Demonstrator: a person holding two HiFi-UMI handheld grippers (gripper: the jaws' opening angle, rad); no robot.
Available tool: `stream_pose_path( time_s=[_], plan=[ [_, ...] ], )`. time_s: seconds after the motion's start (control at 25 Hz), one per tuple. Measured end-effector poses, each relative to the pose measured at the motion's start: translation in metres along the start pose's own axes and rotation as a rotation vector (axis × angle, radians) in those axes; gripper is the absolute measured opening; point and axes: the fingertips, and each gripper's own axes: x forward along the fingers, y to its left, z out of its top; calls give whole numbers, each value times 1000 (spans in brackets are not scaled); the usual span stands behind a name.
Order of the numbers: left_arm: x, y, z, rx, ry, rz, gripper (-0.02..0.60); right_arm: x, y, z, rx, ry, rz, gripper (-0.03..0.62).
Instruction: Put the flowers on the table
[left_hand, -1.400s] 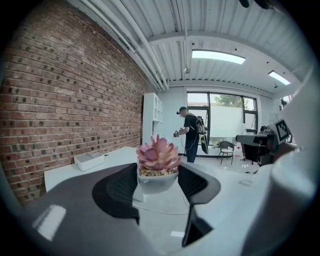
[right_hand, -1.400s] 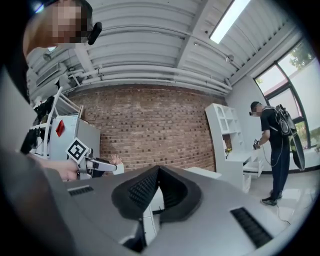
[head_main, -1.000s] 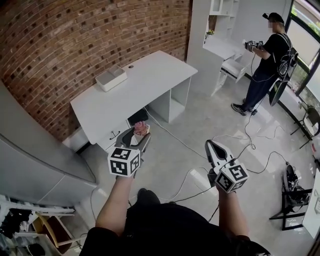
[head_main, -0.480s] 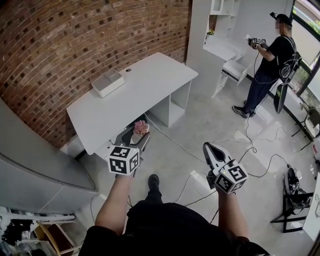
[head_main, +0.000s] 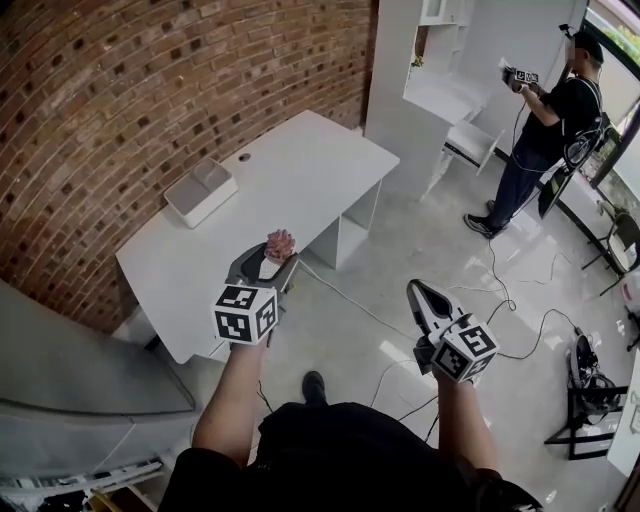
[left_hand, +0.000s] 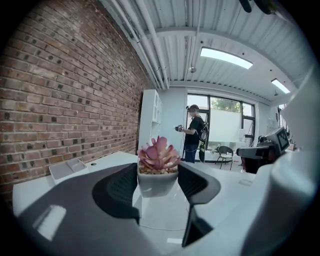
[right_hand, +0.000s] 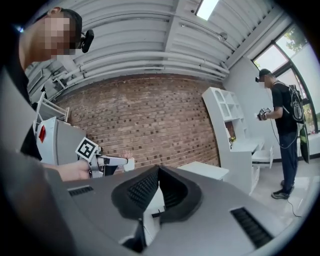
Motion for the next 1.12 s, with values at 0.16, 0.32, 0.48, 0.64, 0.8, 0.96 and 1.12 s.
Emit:
stream_pose_path(
  time_s=[0.16, 0.32, 0.48, 0.64, 0.8, 0.96, 1.12],
  plan=[
    [27, 39, 9, -22, -8, -11, 261, 48, -7, 4, -14, 32, 2, 12],
    [44, 76, 5, -48, 6, -12, 259, 83, -11, 3, -7, 39, -7, 12],
    [56, 105, 2, -44, 23, -8, 259, 111, -13, -4, 25, 34, -9, 12],
    [67, 114, 2, -48, 43, -5, 259, 125, -23, -15, 61, 62, 0, 12],
    [83, 122, -3, -45, 73, 12, 259, 142, -49, -20, 112, 52, -1, 12],
    [102, 136, -2, -50, 84, 65, 260, 176, -69, -23, 127, 53, 65, 12],
    [134, 145, 13, -63, 73, 114, 259, 207, -101, -14, 122, 52, 126, 12]
  ],
)
